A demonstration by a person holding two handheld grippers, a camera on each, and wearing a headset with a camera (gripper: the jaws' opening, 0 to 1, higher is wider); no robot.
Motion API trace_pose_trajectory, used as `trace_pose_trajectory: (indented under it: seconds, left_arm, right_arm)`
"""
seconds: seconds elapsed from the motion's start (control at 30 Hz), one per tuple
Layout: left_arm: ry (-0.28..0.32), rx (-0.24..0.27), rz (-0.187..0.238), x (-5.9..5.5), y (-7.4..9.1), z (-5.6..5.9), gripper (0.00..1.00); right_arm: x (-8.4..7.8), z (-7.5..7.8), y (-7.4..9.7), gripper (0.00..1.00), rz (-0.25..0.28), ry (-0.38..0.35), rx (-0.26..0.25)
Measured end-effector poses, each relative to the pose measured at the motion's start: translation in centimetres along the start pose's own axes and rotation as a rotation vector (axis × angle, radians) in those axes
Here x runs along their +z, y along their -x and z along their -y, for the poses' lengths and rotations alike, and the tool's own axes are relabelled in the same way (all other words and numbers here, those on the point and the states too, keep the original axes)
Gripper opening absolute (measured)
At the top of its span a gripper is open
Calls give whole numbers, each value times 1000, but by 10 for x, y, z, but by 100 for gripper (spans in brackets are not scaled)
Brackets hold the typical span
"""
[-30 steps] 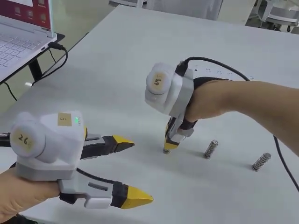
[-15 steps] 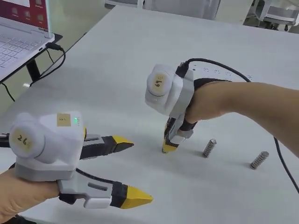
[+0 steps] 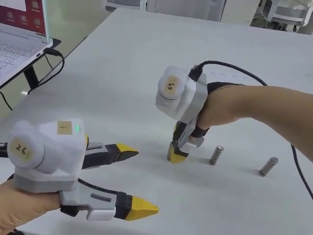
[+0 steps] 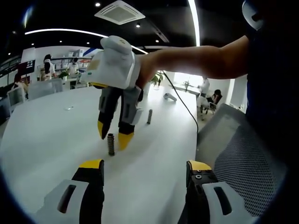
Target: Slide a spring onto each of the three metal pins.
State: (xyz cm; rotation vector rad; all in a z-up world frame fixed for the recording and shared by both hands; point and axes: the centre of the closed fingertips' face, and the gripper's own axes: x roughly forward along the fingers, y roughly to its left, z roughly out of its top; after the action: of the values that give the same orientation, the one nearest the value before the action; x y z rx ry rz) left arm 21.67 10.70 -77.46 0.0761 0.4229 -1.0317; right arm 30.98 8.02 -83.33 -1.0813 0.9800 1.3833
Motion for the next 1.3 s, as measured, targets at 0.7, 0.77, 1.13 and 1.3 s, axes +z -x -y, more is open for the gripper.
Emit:
trace_pose_trajectory:
  seconds: [0.7, 0.77, 1.13, 1.3]
  left_arm:
    - [-13, -12, -8, 1, 0, 4, 67]
    - [-13, -13, -8, 1, 0, 4, 67]
    - [-12, -16, -12, 1, -3, 4, 67]
    - [-15, -24, -16, 1, -5, 6, 67]
  right_arm:
    - [-17, -8, 2, 0, -16, -63, -1]
    - [-18, -9, 3, 0, -9, -66, -5]
    - [-26, -21, 15, 0, 65, -127, -45]
    - [-28, -29, 20, 0, 117, -161, -54]
